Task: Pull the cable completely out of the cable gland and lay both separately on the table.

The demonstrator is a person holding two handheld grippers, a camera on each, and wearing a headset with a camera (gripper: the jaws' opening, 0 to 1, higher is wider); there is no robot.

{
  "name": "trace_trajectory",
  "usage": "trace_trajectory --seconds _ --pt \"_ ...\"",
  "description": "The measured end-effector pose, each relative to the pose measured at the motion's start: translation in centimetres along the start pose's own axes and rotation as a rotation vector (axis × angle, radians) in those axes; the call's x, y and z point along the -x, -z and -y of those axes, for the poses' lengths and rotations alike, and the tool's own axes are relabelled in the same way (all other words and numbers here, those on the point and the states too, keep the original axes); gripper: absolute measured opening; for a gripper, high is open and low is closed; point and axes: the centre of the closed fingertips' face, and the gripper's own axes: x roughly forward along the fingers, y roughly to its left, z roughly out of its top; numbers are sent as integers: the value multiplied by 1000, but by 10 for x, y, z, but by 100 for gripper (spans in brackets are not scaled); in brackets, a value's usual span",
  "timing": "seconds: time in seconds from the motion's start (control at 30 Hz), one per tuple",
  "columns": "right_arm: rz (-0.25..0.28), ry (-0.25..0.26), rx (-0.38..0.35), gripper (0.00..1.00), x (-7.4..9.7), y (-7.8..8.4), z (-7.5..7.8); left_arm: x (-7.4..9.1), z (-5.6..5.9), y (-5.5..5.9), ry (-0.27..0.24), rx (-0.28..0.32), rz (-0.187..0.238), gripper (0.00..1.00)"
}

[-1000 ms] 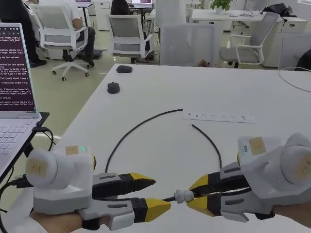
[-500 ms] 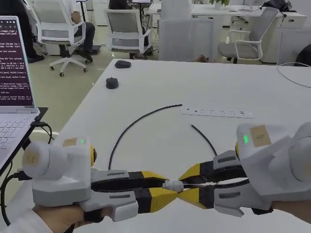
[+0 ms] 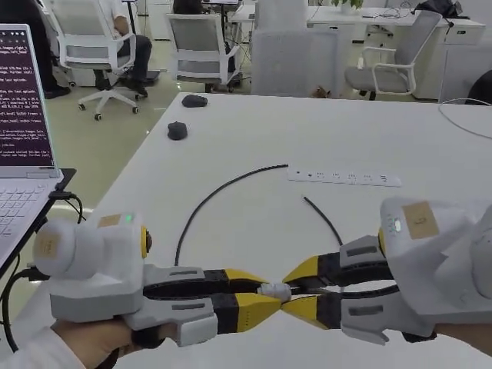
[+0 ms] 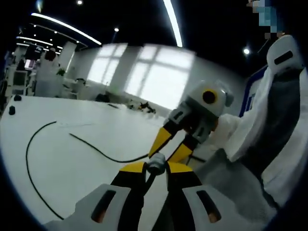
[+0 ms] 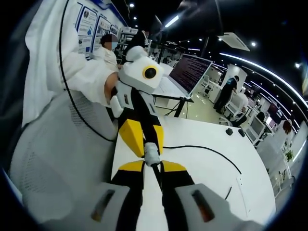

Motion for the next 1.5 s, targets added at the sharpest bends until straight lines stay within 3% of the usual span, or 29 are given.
trace_trajectory --seconds 0.07,0.13,0.17,0.43,0.57,0.73,0.83,0.93,1.03,1.07,1.17,1.33,1.5 --pt "6 4 -4 10 1 0 0 -1 0 1 -4 -49 -11 17" --pt "4 4 -7 10 2 2 0 -4 2 2 -8 -146 -32 17" --pt "8 3 3 10 2 3 -1 -4 3 5 -7 -155 -45 17" --pt "66 -2 -25 11 5 -2 -2 0 7 0 19 -122 -35 15" --pt "88 -25 -40 11 5 -1 -3 -1 9 1 17 -143 -47 15" --pt "190 -63 -167 14 12 -9 -3 -1 11 -5 24 -186 -31 15" --pt "227 -98 -300 21 20 -7 0 0 14 -11 49 -229 -13 15" --pt "271 -106 -405 20 27 -7 5 0 17 -18 52 -266 11 15" --pt "341 -170 -571 25 34 -14 3 -3 21 -20 53 -307 17 15" --pt "356 -169 -587 26 35 -14 5 -3 23 -20 55 -323 16 15" --pt "377 -189 -663 22 36 -15 5 -4 27 -20 60 -363 15 15" --pt "408 -277 -803 25 35 -19 2 -4 28 -18 58 -425 3 15" --pt "400 -316 -841 19 32 -18 2 -5 29 -20 39 -529 -3 15"
